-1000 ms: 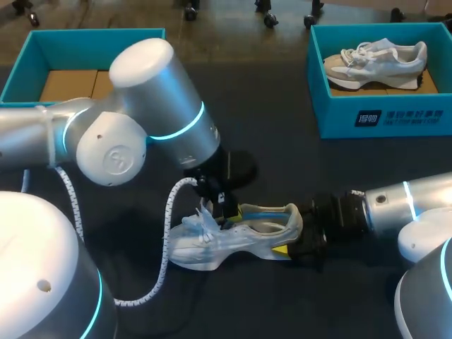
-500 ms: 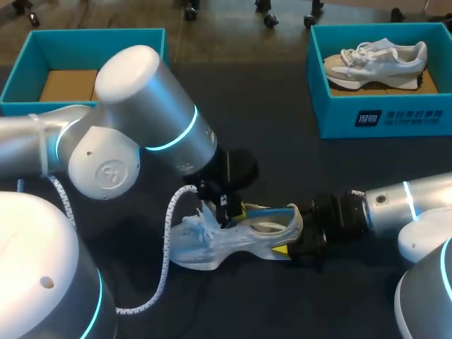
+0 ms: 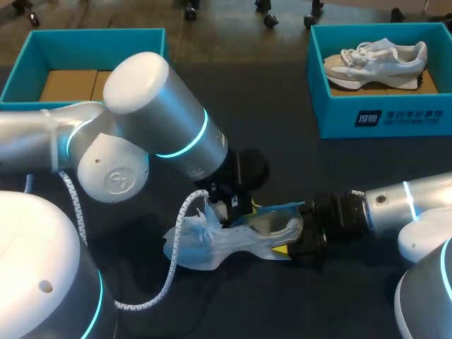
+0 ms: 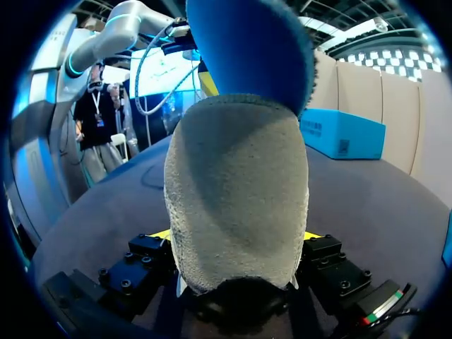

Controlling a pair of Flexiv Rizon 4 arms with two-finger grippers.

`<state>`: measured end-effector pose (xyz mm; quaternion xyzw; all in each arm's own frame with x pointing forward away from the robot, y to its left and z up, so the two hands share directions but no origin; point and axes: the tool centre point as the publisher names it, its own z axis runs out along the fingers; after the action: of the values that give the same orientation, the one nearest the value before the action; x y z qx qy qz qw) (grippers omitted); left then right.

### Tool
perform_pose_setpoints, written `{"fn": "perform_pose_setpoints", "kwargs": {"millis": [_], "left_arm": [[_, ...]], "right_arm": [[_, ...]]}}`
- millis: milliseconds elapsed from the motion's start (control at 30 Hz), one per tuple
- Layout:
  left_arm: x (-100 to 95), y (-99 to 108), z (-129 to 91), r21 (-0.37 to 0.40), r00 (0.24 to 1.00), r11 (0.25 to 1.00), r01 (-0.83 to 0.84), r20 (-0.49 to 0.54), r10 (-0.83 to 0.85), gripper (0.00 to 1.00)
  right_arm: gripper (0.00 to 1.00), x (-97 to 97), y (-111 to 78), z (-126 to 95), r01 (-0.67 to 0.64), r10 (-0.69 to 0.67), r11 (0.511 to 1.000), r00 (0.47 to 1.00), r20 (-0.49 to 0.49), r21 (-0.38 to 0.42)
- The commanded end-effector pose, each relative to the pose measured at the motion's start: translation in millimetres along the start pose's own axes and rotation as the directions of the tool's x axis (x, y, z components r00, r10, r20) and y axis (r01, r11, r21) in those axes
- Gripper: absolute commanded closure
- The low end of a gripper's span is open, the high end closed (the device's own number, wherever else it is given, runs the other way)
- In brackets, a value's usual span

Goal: Take the shoe out of the shoebox, open the shoe tongue, remove and reinsert the insole, then place the shoe into the shoebox

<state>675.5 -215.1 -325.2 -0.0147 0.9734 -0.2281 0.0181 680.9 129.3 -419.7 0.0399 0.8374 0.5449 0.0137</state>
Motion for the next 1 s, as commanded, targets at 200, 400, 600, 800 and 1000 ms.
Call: {"fn": "perform_pose_setpoints", "kwargs": {"millis": [200, 400, 600, 800, 1000], "left_arm": [[3.0, -11, 7, -0.02, 0.999, 1.0, -0.015, 0.052, 0.016, 0.68], [4.3, -6, -2, 0.003, 0.996, 1.0, -0.018, 0.092, 0.018, 0.25], [9.6, -5, -7, 0.04, 0.983, 0.998, -0.045, 0.181, 0.037, 0.1], [15.4, -3, -8, 0.067, 0.97, 0.996, -0.065, 0.237, 0.047, 0.09], [17.7, -12, -5, 0.076, 0.96, 0.994, -0.08, 0.276, 0.056, 0.18]], "right_arm": [[1.0, -0.1, -0.2, 2, 0.0, 0.0, 1.0, 1.0, 0.001, 0.003], [1.0, -0.1, -0.2, 2, 0.0, 0.0, 1.0, 1.0, 0.001, 0.003], [1.0, -0.1, -0.2, 2, 0.0, 0.0, 1.0, 1.0, 0.001, 0.003], [1.0, -0.1, -0.2, 2, 0.0, 0.0, 1.0, 1.0, 0.001, 0.003], [1.0, -0.1, -0.2, 2, 0.0, 0.0, 1.0, 1.0, 0.001, 0.003]]}}
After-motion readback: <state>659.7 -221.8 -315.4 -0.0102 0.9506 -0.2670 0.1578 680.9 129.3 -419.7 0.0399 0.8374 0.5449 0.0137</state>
